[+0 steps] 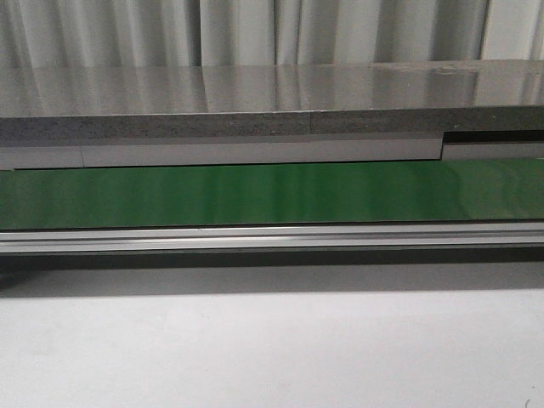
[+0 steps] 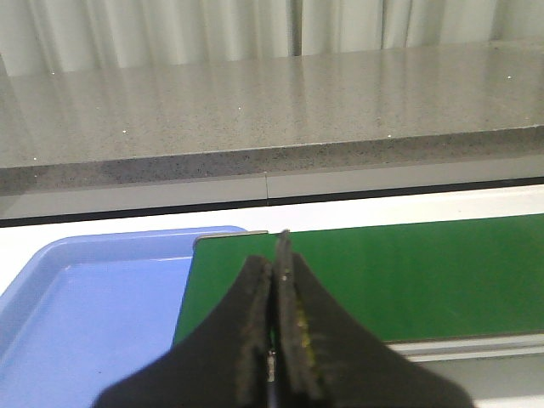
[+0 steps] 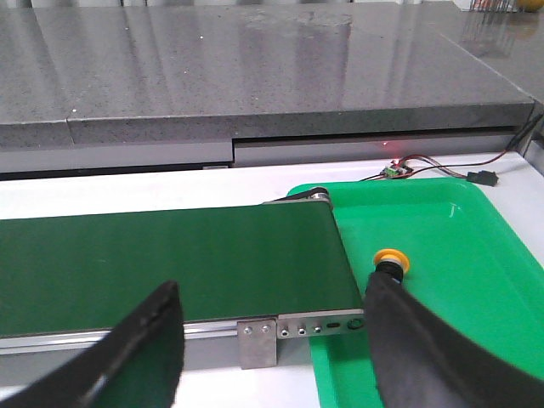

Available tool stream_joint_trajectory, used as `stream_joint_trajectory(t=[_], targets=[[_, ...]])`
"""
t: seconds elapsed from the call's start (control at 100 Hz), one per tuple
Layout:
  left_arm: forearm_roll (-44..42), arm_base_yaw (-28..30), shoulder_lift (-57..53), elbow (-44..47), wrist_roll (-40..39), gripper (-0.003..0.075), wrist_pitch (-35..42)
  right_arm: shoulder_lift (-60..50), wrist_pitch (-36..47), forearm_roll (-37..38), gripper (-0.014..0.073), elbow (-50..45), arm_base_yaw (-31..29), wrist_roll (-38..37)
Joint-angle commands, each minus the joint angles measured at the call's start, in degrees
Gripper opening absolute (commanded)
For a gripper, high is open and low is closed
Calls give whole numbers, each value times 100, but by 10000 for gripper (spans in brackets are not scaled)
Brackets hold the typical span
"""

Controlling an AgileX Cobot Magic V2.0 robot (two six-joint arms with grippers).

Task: Move button from left to right
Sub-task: 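Release the push button into the green tray and raise the right gripper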

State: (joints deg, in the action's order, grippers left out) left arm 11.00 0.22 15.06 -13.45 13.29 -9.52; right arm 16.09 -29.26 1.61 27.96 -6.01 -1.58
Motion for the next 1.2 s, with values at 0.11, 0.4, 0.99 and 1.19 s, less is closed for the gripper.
stream_joint_trajectory(t=[0.11, 0.4, 0.99, 1.19], targets=[[69, -41, 42, -168, -6, -20, 487, 42, 368, -6, 144, 141, 3, -4], [69, -41, 42, -168, -6, -20, 487, 42, 415, -6, -67, 141, 3, -4], [69, -41, 42, -168, -6, -20, 487, 42, 446, -6, -68, 135, 25, -4], [69, -41, 42, -168, -6, -20, 487, 23, 755, -88, -68, -148, 125, -4]])
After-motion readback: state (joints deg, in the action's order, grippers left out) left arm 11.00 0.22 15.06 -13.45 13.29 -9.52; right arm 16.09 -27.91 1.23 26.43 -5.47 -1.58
